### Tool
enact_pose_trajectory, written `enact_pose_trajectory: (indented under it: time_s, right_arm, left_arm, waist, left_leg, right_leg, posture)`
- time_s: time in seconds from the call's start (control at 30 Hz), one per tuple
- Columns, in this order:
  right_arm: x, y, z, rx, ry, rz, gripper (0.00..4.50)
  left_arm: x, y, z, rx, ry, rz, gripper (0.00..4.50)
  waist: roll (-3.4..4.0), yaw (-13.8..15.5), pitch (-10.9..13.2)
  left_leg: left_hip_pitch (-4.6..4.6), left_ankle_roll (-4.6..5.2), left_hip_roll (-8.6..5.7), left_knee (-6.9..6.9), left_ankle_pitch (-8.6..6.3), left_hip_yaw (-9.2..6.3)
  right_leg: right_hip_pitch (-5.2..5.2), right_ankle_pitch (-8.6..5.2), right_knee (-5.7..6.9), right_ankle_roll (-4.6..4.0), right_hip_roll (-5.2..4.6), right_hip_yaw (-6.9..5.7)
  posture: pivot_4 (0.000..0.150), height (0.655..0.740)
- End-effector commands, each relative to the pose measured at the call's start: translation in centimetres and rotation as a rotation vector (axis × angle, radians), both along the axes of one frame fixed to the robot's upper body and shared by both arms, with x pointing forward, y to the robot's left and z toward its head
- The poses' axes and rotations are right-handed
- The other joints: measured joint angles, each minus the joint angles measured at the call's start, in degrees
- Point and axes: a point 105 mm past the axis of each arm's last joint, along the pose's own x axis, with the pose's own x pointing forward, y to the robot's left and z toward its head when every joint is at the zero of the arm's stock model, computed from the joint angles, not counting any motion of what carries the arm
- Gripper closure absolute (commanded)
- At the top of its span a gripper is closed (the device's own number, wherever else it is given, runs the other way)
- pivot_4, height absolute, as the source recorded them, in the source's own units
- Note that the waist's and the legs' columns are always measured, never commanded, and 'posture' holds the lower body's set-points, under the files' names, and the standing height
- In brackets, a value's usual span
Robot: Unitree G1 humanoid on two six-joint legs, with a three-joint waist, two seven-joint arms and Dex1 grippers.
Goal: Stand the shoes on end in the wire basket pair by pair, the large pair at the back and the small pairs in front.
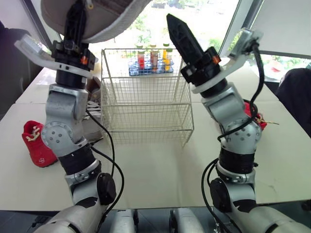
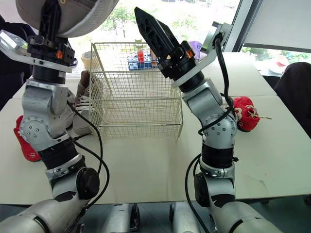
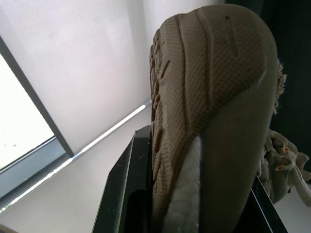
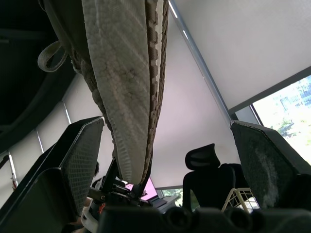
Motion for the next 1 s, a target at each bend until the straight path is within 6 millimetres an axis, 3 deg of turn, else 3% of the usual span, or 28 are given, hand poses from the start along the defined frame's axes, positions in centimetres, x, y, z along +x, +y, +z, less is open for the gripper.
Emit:
enact_pose_trajectory:
  time_s: [0.03,0.27,0.43,0.53,0.63,0.7,0.73,0.87,0.97,1.0]
  right_arm:
    - [-1.1,0.2,1.8,0.017,-0.097,0.018,0.03]
    - [-2.8,1.0,3.7,0.011,-0.194,0.076,0.03]
    - [-2.5,0.8,4.1,0.027,-0.194,0.055,0.03]
    - [-2.0,0.5,4.1,0.026,-0.189,0.023,0.8]
    - [-1.8,0.3,4.3,0.032,-0.192,0.001,2.11]
    - [-1.8,0.1,4.4,0.037,-0.194,-0.011,2.73]
    - [-1.8,0.0,4.4,0.036,-0.196,-0.014,2.81]
    - [-1.9,-1.2,5.6,0.124,-0.261,-0.129,2.83]
    - [-1.8,-1.3,5.6,0.044,-0.311,-0.157,2.83]
    - [-1.7,-1.7,5.9,0.015,-0.327,-0.154,2.83]
  left_arm:
    - [-1.1,-1.3,0.3,0.059,-0.052,-0.039,3.79]
    - [-0.4,-2.5,-2.2,0.137,0.002,-0.049,3.79]
    - [-0.5,-2.9,-2.7,0.144,0.007,-0.063,3.79]
    - [-0.5,-3.0,-2.8,0.144,0.008,-0.063,3.79]
    - [-0.4,-3.0,-2.9,0.15,0.015,-0.057,3.79]
    - [-0.4,-3.1,-3.0,0.157,0.019,-0.055,3.79]
    - [-0.4,-3.1,-3.0,0.16,0.019,-0.055,3.79]
    - [-0.4,-3.1,-3.2,0.21,0.03,-0.023,1.85]
    - [-0.9,-3.4,-3.3,0.331,0.02,0.017,0.37]
    - [-1.2,-3.4,-3.3,0.378,0.018,0.032,0.37]
  waist:
    - [0.0,-0.05,0.0]
    - [0.0,-0.03,0.01]
    - [0.0,-0.02,0.01]
    - [0.0,0.0,0.01]
    - [0.0,-0.01,0.01]
    - [0.0,-0.04,0.01]
    - [0.0,-0.05,0.01]
    - [0.0,-0.04,0.01]
    - [0.02,-0.05,0.03]
    - [0.02,-0.05,0.03]
  left_leg:
    - [0.0,0.0,0.01,-0.01,0.0,-0.02]
    - [-0.01,0.0,0.02,-0.02,0.0,-0.01]
    - [-0.01,0.0,0.02,-0.02,0.0,-0.01]
    - [-0.01,0.0,0.02,-0.02,0.0,-0.01]
    - [-0.01,0.01,0.02,-0.03,0.0,-0.01]
    - [-0.01,0.01,0.02,-0.03,0.0,-0.01]
    - [-0.01,0.01,0.02,-0.03,-0.01,-0.01]
    - [-0.01,0.01,0.02,-0.04,-0.01,-0.01]
    - [-0.02,0.01,0.01,-0.05,-0.01,0.0]
    - [-0.02,0.01,0.01,-0.05,-0.01,0.0]
  right_leg:
    - [-0.01,0.0,0.01,0.0,0.01,-0.01]
    - [-0.04,0.0,0.02,0.0,0.02,-0.01]
    - [-0.03,0.0,0.02,0.0,0.02,-0.01]
    - [-0.03,0.0,0.01,0.0,0.01,-0.01]
    - [-0.03,0.0,0.0,-0.01,0.01,-0.01]
    - [-0.03,0.0,0.0,-0.01,0.02,-0.01]
    - [-0.03,0.0,0.0,-0.01,0.02,-0.01]
    - [-0.04,-0.01,0.0,-0.01,0.02,-0.01]
    - [-0.04,-0.01,-0.02,-0.01,0.02,0.0]
    - [-0.05,-0.01,-0.03,-0.01,0.01,0.0]
  posture:
    - [0.15,0.6552]
    - [0.15,0.6552]
    - [0.15,0.6552]
    - [0.15,0.6552]
    - [0.15,0.6552]
    - [0.15,0.6552]
    - [0.15,0.6552]
    - [0.15,0.6552]
    - [0.15,0.6552]
    - [0.15,0.6552]
